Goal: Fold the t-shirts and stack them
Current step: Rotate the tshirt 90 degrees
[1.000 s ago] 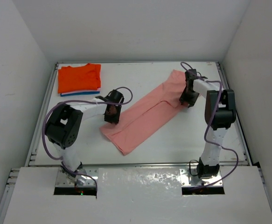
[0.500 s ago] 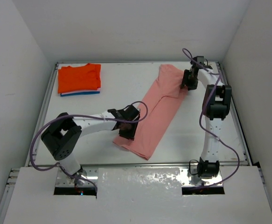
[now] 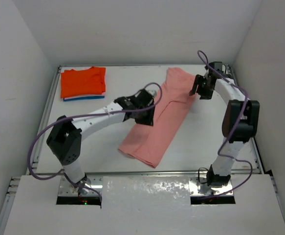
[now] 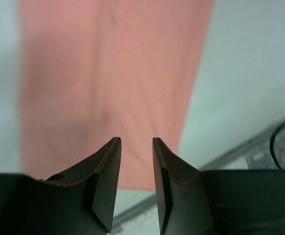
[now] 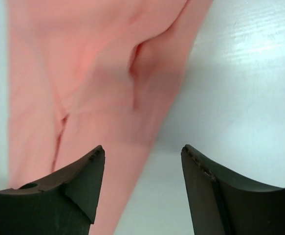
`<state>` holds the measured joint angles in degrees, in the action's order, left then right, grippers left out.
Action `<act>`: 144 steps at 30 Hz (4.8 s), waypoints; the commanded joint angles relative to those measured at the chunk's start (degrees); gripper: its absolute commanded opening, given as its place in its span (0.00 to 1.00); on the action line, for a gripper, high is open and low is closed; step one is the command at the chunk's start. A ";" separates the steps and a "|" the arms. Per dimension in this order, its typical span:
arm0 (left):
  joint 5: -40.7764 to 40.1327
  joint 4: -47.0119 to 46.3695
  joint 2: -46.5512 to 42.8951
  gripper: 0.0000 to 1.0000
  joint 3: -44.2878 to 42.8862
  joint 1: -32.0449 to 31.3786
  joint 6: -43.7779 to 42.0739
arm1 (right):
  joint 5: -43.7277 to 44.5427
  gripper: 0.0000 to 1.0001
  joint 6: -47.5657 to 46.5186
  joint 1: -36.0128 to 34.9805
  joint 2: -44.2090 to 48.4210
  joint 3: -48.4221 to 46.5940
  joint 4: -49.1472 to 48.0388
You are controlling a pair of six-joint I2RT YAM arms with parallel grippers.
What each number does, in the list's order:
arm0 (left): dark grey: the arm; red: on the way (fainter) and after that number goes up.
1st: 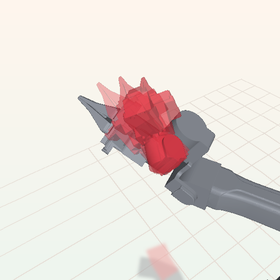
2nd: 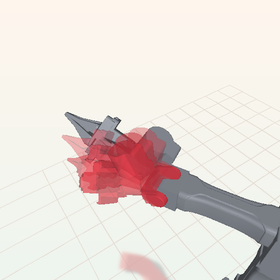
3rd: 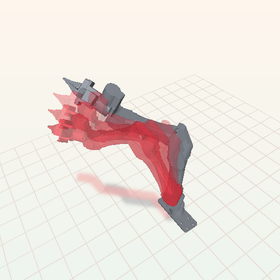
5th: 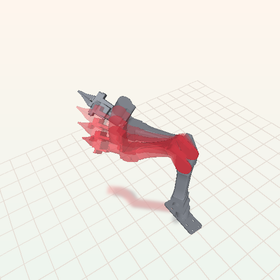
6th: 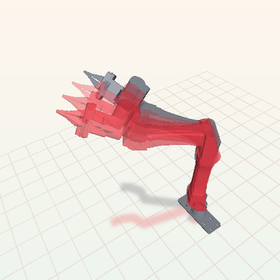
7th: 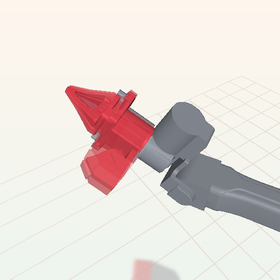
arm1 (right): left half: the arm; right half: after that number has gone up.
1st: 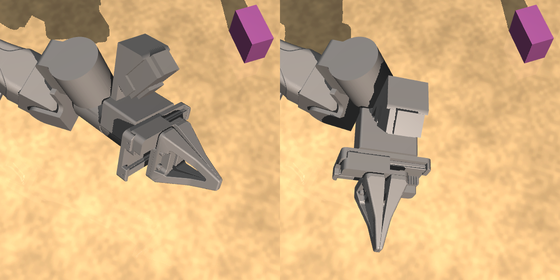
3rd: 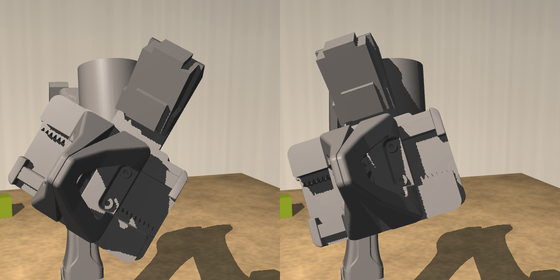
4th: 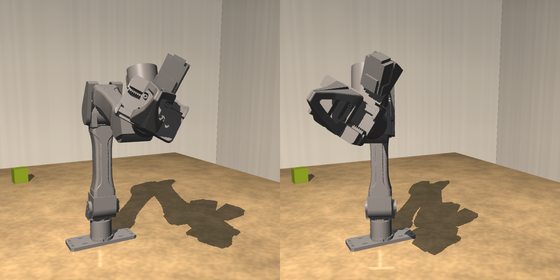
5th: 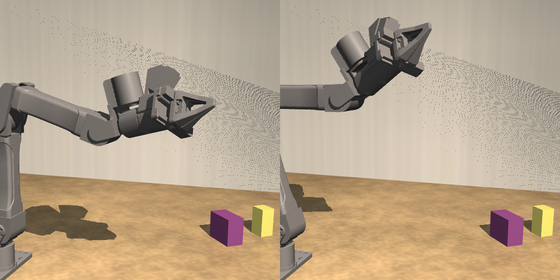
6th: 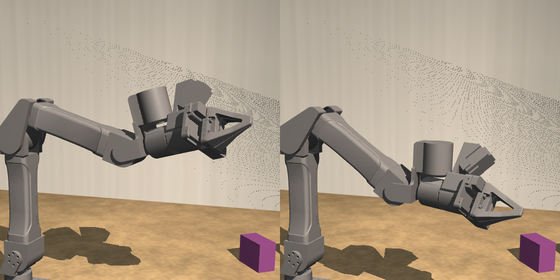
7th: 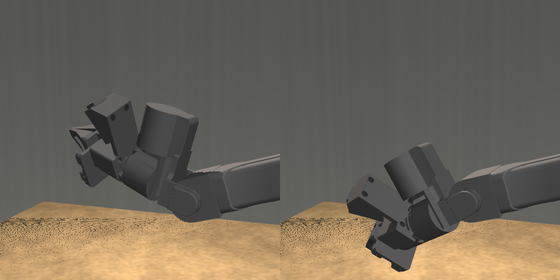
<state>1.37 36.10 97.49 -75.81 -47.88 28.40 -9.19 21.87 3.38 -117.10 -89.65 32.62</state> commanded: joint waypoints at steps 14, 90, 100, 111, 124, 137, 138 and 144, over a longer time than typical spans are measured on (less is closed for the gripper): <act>-6.91 0.64 6.04 0.31 0.93 15.97 -11.53 | 8.22 0.60 15.47 -10.05 14.02 19.69 -6.88; 0.48 2.31 -5.73 0.40 5.68 12.88 -6.34 | -0.22 0.69 6.97 -4.26 -0.18 -10.84 -8.90; 9.53 -5.95 -16.36 0.39 19.82 13.51 -4.32 | -7.33 0.65 3.44 -8.21 30.67 31.12 1.75; 15.68 -14.55 -20.68 0.34 25.01 6.58 -0.63 | -14.09 0.13 13.20 -19.01 55.40 52.55 -7.56; 5.16 -4.20 -25.50 0.23 23.79 16.22 4.39 | -18.85 0.00 31.39 -42.74 40.64 55.20 -40.26; 0.13 3.98 -26.39 0.24 18.07 20.19 1.66 | -19.20 0.00 38.87 -48.99 34.48 70.30 -55.92; -0.05 4.16 -26.48 0.24 18.07 20.19 1.57 | -19.02 0.00 37.82 -48.99 34.39 70.66 -55.30; 0.12 3.90 -26.13 0.24 18.15 20.37 1.04 | -16.74 0.00 35.88 -48.91 35.96 69.79 -51.18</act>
<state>1.91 40.25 72.12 -57.30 -28.16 30.24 -27.24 58.92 -45.36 -83.37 -18.13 -17.12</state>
